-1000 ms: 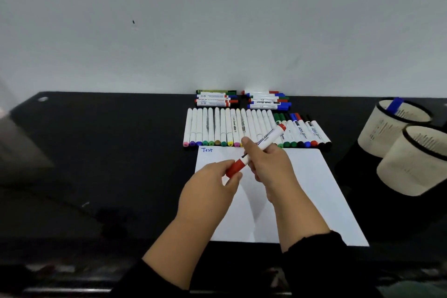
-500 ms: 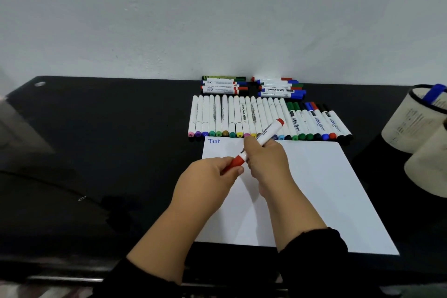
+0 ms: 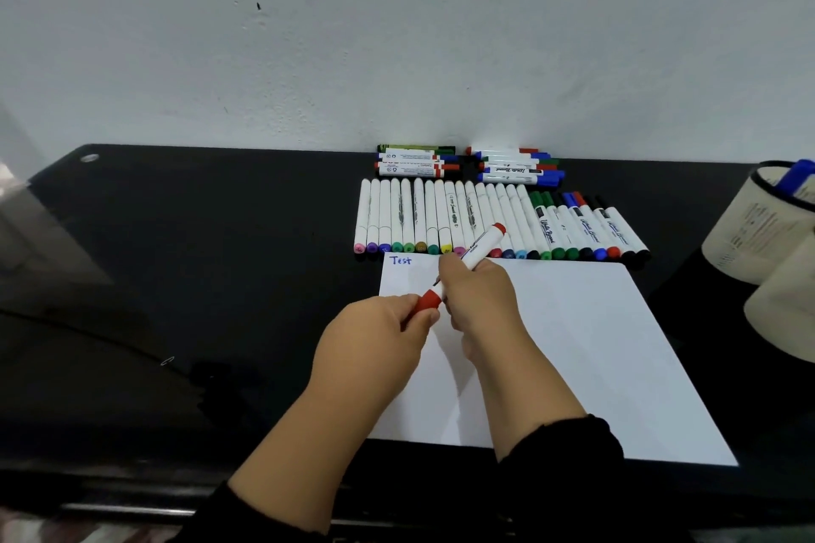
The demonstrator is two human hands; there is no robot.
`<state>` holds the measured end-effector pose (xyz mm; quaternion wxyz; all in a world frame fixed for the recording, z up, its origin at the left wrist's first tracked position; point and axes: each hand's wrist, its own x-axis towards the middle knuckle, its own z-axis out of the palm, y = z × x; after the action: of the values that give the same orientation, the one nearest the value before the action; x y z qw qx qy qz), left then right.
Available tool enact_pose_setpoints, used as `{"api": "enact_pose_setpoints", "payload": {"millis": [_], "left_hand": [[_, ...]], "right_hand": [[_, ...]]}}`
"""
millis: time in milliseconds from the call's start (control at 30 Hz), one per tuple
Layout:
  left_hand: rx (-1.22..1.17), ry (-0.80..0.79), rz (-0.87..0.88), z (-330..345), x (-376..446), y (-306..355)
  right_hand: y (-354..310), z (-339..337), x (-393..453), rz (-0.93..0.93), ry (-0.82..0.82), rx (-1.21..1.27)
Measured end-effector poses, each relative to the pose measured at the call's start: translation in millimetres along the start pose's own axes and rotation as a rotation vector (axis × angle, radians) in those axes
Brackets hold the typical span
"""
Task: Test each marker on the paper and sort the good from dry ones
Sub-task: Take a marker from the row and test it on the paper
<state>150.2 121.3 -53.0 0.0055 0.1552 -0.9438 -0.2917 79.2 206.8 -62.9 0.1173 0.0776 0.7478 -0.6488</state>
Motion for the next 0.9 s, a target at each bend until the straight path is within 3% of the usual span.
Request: {"api": "enact_pose_setpoints", "payload": {"millis": [67,133,267,433,500,667,733,800,900], "left_hand": [[0.149,0.042,0.067,0,-2,1],[0.155,0.026,0.064,-1,0,-1],[-0.269,-0.074,-0.102,-2,3,-11],[-0.396,-0.103,-0.142,-7,2,-14],[-0.329,-0.093,-0.140,-8,2,-14],[0.173,0.005,0.011,-10,-6,-9],[0.216,0.025,0.027,-11,-7,-9],[0.122,-0.020,-0.003,-13,-7,-12],[-0.336,-0.113,-0.136,-17,-17,-19]], "right_hand": [[0,1,-1,0.005,0.008,-0.001],[-1,2,-1,0.012,0.002,0.003],[-2,6,-4,0.012,-0.037,-0.018],[-5,11,-6,0.020,-0.052,-0.015],[-4,13,-7,0.032,-0.051,-0.020],[-5,18,-6,0.055,-0.020,0.008],[-5,21,-8,0.051,-0.022,0.005],[-5,21,-9,0.047,-0.037,0.010],[-10,4,2,0.054,0.018,0.005]]}}
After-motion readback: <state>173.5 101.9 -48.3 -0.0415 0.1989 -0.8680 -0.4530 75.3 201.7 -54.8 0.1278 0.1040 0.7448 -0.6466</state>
